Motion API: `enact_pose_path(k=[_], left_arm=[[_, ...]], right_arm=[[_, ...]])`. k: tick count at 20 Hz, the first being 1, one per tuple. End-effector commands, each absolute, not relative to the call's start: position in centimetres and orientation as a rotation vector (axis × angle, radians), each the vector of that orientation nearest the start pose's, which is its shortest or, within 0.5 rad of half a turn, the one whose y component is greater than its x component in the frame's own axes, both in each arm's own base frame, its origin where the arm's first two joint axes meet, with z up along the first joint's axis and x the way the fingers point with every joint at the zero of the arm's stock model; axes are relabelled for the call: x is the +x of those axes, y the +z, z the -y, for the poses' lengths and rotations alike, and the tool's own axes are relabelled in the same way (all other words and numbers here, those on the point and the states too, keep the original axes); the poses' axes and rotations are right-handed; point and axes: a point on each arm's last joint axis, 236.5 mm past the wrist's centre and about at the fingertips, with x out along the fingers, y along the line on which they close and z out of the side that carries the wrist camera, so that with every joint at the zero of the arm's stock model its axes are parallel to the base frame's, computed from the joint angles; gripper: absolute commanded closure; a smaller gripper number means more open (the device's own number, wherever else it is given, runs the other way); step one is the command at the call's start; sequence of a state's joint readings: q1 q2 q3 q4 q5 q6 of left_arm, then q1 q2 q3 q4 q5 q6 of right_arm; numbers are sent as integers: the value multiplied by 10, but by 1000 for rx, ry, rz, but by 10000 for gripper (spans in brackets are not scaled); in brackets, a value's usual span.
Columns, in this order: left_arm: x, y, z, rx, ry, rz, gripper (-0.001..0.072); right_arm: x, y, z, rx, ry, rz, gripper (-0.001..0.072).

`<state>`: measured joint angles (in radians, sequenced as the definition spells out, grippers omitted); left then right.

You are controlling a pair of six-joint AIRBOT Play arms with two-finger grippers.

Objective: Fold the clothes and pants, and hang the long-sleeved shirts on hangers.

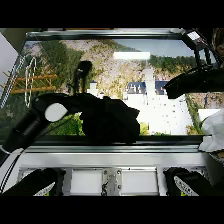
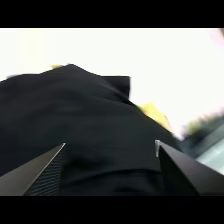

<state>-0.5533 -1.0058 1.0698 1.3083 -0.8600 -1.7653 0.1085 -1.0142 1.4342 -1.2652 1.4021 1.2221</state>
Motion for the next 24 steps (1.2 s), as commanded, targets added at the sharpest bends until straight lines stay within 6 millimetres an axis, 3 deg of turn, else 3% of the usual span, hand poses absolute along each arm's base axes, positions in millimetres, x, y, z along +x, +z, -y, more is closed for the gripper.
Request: enact_pose_path(k=[1,2,4,7,8,9,10,13,15,16,17,18,21,24], left_arm=[[335,95,162,-280,-329,-962,95],[334,76,140,-307,-265,-995,96],[326,35,116,-425,-179,-1088,96],[314,-16,128,-601,-212,-1239,96],[315,-29,136,-642,-232,-1266,96],[317,-39,141,-682,-231,-1288,96],[320,-46,146,-710,-231,-1309,96],[328,-60,164,-725,-272,-1356,97],[335,-67,171,-702,-285,-1378,112],[340,-69,172,-701,-286,-1382,399],[345,-68,172,-700,-288,-1378,702],[350,-65,173,-699,-291,-1367,696],[364,-51,175,-677,-322,-1322,697],[367,-46,176,-670,-333,-1312,697]], right_arm=[[330,173,-94,-142,476,-999,696],[329,160,-95,-119,471,-1024,696],[331,135,-99,-54,458,-1055,694],[328,96,-110,24,472,-1100,688],[323,84,-112,42,477,-1125,629],[317,70,-112,51,478,-1162,374],[311,59,-111,56,477,-1194,205],[294,25,-111,80,471,-1273,196],[289,6,-121,158,478,-1280,195],[287,-3,-131,231,486,-1282,184],[285,-14,-141,307,494,-1284,99],[283,-24,-151,372,509,-1290,-8],[273,-45,-183,530,613,-1315,-8],[268,-50,-210,567,715,-1327,-7]])
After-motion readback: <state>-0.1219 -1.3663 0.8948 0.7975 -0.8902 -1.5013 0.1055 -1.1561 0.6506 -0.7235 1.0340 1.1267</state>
